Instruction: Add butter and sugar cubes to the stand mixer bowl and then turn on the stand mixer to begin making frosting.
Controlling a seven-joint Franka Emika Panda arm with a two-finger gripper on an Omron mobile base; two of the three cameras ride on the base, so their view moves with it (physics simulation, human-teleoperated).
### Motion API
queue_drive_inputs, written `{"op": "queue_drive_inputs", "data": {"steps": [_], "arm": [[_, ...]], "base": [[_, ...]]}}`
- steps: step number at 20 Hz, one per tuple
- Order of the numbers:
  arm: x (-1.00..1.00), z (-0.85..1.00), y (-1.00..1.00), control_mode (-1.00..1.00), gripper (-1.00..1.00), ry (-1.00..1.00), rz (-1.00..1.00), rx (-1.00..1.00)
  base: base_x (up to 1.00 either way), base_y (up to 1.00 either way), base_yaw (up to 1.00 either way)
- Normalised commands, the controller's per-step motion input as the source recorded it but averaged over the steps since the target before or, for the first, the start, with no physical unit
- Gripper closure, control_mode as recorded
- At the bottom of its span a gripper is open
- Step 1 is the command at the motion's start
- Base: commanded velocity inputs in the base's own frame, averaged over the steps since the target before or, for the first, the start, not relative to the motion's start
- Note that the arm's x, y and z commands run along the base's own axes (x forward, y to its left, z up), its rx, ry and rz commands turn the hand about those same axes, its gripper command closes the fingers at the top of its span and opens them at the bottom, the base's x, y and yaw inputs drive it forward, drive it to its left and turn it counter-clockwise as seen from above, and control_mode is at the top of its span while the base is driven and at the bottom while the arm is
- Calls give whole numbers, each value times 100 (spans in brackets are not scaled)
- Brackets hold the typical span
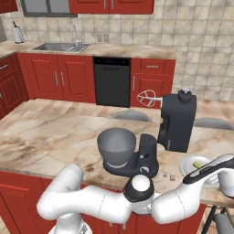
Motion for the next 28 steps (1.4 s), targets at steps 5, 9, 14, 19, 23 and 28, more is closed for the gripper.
{"op": "queue_drive_inputs", "data": {"steps": [5,9,14,19,23,28], "arm": [[-31,-14,2,-100,100,-7,1,0],[-62,30,21,-100,100,-19,0,-4],[-76,50,49,-100,100,-18,0,-8],[-69,42,77,-100,100,-18,0,-16],[-77,37,85,-100,100,-15,0,-17],[-76,28,99,-100,100,-7,0,-21]], "base": [[0,0,0],[0,0,0],[0,0,0],[0,0,0],[0,0,0],[0,0,0]]}}
